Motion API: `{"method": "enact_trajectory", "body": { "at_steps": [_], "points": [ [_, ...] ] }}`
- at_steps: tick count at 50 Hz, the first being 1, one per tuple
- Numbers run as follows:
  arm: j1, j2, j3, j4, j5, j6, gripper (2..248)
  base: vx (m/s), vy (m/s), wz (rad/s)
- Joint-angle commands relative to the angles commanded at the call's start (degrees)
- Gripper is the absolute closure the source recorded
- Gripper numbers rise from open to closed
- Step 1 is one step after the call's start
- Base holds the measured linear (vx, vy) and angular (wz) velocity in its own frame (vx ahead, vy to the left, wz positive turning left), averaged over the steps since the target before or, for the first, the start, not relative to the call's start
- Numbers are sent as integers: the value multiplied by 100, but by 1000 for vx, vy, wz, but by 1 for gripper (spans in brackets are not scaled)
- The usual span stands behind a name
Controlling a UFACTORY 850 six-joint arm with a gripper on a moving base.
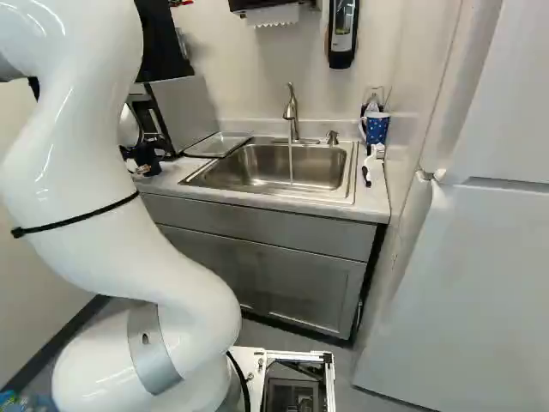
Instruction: Rinse the cup and place it in the tray
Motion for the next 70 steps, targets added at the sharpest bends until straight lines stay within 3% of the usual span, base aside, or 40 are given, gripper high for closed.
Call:
{"method": "enact_trajectory", "body": {
  "at_steps": [23,40,70],
  "points": [
    [110,47,354,233,983,0,3,0,0,0],
    [152,371,713,402,1617,0,3,0,0,0],
    [175,486,839,428,1748,0,3,0,0,0]
  ]
}}
